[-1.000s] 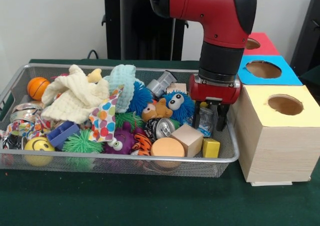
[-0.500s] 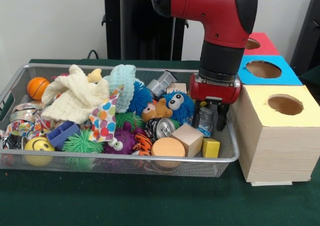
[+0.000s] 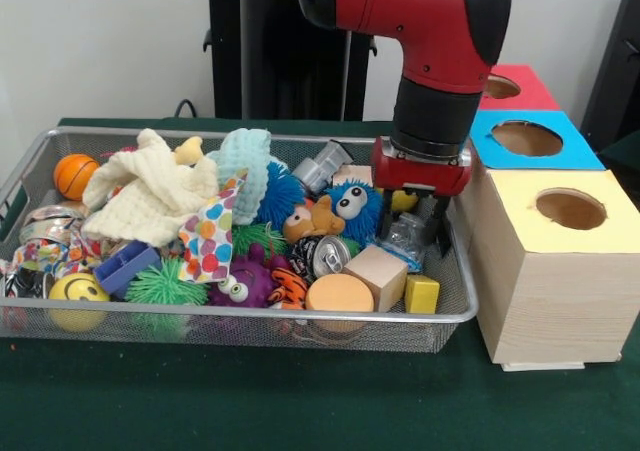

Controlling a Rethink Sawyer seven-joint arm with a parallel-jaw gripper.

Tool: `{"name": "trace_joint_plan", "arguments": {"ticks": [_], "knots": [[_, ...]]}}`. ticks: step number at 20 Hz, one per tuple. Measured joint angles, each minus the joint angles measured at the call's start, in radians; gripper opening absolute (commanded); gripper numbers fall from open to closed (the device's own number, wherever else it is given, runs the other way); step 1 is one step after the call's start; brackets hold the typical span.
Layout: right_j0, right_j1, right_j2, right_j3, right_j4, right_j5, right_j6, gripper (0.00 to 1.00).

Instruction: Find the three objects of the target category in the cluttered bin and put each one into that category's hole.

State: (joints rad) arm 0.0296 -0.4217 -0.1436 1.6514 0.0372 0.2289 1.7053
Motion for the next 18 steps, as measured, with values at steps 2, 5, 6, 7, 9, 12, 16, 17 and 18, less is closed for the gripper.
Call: {"name": "trace_joint_plan", "arguments": {"ticks": [2, 5, 6, 7, 9, 12, 16, 17, 18], "knots": [[-0.014, 0.000, 0.000, 0.014, -0.016, 0.053, 0.000, 1.00], [-0.041, -0.002, 0.000, 0.043, -0.047, 0.099, 0.000, 1.00], [-0.059, -0.010, 0.003, 0.061, -0.069, 0.101, 0.000, 1.00], [-0.068, -0.016, 0.005, 0.069, -0.077, 0.099, 0.000, 1.00], [-0.080, -0.027, 0.010, 0.079, -0.091, 0.091, 0.000, 1.00], [-0.111, -0.064, 0.023, 0.112, -0.121, 0.066, 0.000, 1.00], [-0.128, -0.092, 0.031, 0.132, -0.147, 0.061, 0.000, 1.00], [-0.128, -0.092, 0.032, 0.132, -0.149, 0.061, 0.000, 1.00], [-0.127, -0.092, 0.032, 0.132, -0.150, 0.061, 0.000, 1.00]]}}
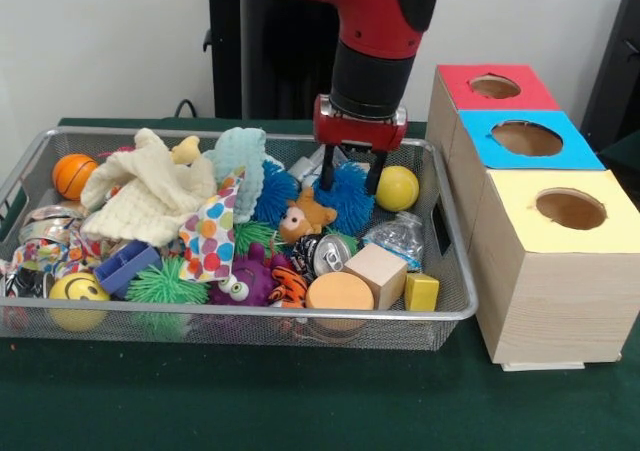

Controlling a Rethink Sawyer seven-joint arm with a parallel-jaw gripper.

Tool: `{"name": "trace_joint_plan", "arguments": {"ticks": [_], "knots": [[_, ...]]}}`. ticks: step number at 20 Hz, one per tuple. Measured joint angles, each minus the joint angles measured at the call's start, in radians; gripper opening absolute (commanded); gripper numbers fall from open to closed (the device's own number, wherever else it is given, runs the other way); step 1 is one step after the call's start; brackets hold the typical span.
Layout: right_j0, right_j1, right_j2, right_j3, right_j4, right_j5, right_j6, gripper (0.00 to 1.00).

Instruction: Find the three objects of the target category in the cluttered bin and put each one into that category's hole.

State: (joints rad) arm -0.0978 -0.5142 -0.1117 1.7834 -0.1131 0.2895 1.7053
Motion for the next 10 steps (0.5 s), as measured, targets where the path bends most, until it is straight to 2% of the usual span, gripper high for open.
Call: {"name": "trace_joint_plan", "arguments": {"ticks": [1, 10], "knots": [[0.007, 0.002, 0.000, 0.000, -0.009, 0.000, 0.000, 0.00], [0.031, 0.004, 0.000, 0.000, -0.034, 0.000, 0.000, 0.00]]}}
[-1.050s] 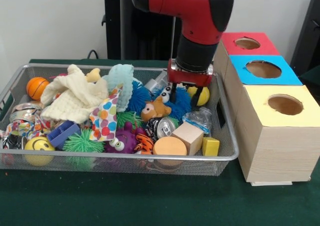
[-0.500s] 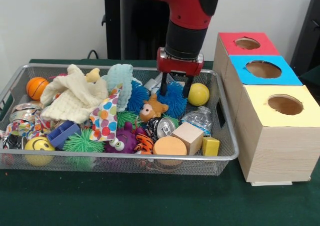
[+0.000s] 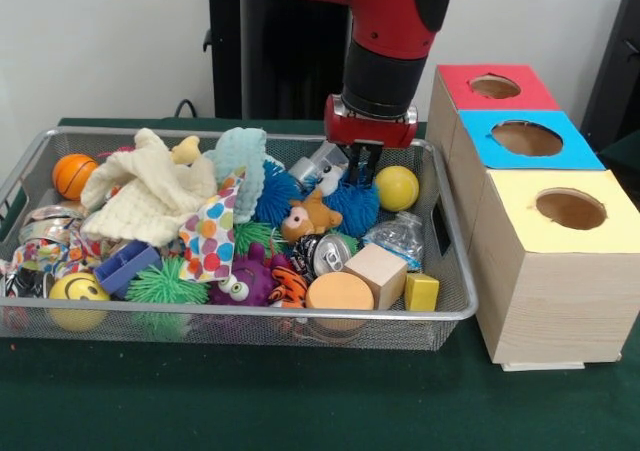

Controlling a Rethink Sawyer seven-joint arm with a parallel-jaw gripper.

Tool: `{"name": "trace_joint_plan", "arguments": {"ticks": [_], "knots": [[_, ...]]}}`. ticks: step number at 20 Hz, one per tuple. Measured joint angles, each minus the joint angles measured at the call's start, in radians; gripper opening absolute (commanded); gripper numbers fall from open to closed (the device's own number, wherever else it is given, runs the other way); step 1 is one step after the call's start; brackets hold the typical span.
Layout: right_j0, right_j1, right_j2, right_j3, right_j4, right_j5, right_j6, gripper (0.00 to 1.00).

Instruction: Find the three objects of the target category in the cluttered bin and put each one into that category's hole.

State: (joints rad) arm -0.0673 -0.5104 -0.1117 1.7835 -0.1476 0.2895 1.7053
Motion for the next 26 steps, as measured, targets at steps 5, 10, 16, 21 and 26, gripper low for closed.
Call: {"name": "trace_joint_plan", "arguments": {"ticks": [5, 10, 16, 21, 26], "knots": [[0.003, 0.000, 0.000, 0.000, 0.000, 0.000, 0.000, 0.00], [-0.028, -0.055, 0.003, 0.018, -0.009, 0.033, 0.000, 0.00], [-0.147, -0.174, 0.019, 0.029, -0.051, 0.233, -0.005, 0.00], [-0.245, -0.241, 0.041, 0.020, -0.085, 0.411, -0.017, 0.00], [-0.347, -0.284, 0.083, -0.023, -0.135, 0.544, -0.027, 0.00]]}}
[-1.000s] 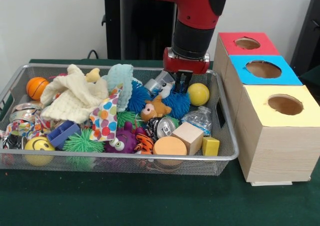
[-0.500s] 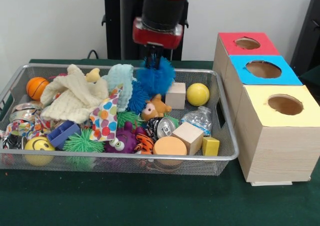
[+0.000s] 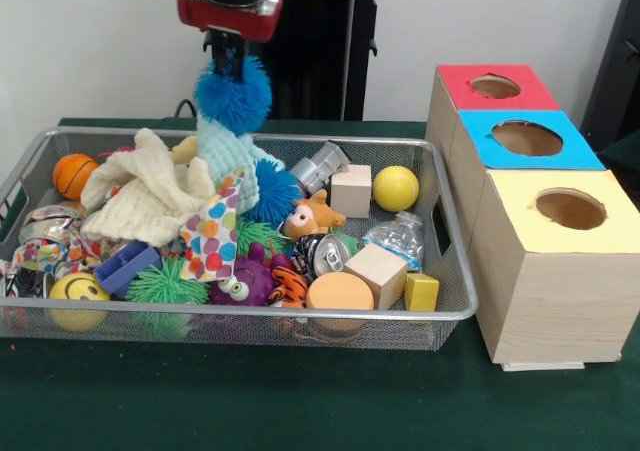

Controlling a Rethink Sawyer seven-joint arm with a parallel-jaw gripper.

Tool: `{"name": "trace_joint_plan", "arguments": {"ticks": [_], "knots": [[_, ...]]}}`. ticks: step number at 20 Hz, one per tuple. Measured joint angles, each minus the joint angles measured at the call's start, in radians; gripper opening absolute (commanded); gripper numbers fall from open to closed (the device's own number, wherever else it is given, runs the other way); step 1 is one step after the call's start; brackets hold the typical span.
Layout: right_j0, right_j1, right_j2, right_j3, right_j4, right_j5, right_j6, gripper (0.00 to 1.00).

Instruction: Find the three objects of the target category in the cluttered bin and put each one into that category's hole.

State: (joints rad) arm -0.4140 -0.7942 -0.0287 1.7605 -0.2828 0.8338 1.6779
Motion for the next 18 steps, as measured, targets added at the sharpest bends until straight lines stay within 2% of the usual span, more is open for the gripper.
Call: {"name": "trace_joint_plan", "arguments": {"ticks": [4, 8, 12, 14, 18], "knots": [[-0.051, 0.003, 0.038, -0.022, -0.034, -0.011, 0.000, 0.00], [-0.055, 0.046, 0.062, -0.026, -0.065, -0.108, 0.000, 0.00], [-0.050, 0.110, 0.088, -0.025, -0.095, -0.257, 0.000, 0.00], [-0.049, 0.132, 0.099, -0.025, -0.100, -0.300, 0.000, 0.00], [-0.050, 0.153, 0.121, -0.024, -0.103, -0.313, 0.000, 0.00]]}}
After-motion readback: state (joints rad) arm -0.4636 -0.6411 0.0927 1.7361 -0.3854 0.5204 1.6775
